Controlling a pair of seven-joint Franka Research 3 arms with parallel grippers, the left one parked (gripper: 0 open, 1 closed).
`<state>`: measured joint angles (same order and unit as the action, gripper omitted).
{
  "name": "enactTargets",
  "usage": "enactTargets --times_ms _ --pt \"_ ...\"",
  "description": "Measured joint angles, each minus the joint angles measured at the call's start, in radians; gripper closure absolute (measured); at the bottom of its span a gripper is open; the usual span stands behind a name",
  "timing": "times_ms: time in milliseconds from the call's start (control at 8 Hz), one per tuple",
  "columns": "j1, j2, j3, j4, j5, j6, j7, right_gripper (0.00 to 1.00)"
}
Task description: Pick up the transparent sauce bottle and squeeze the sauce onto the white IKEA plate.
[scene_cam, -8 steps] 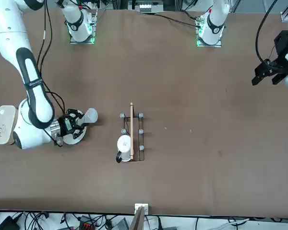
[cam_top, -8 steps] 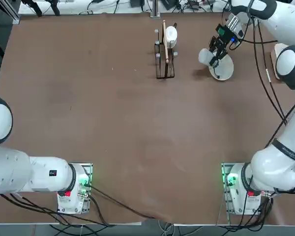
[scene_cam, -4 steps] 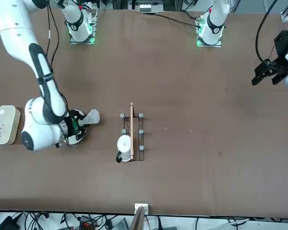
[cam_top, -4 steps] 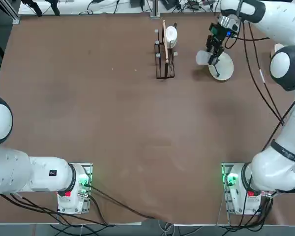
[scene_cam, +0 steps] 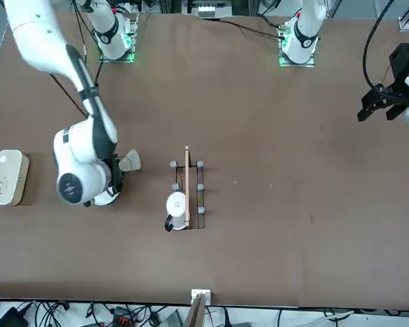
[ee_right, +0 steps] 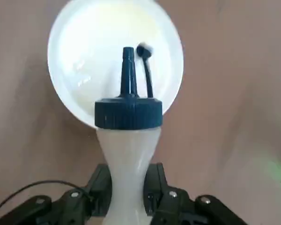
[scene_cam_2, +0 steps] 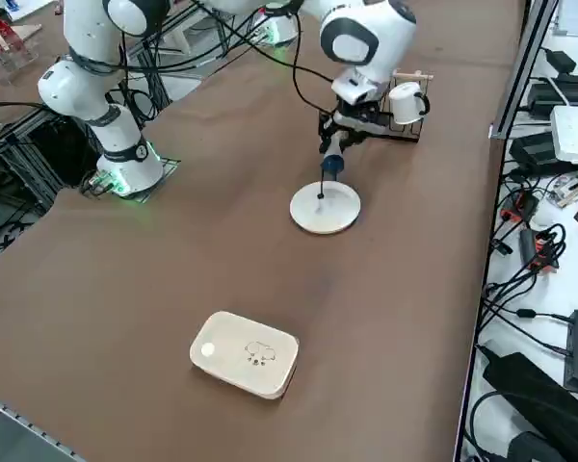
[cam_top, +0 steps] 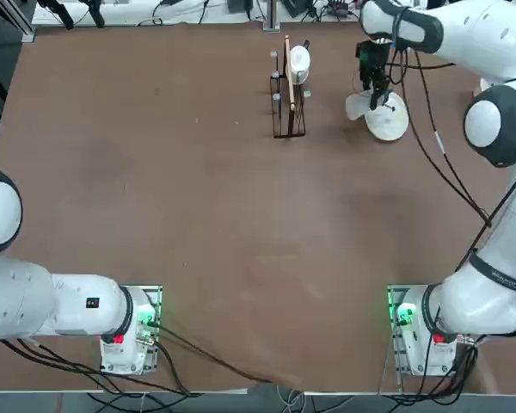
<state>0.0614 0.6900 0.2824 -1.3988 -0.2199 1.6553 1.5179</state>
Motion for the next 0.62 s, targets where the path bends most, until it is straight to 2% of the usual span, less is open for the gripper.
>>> enactTargets --times_ms 250,625 --pt "0.041 -0.011 0.0 0.002 -0.117 -0.011 0.065 0.63" --pt "0.13 -0.057 0.001 0.002 -0.374 -0.13 0.155 0.63"
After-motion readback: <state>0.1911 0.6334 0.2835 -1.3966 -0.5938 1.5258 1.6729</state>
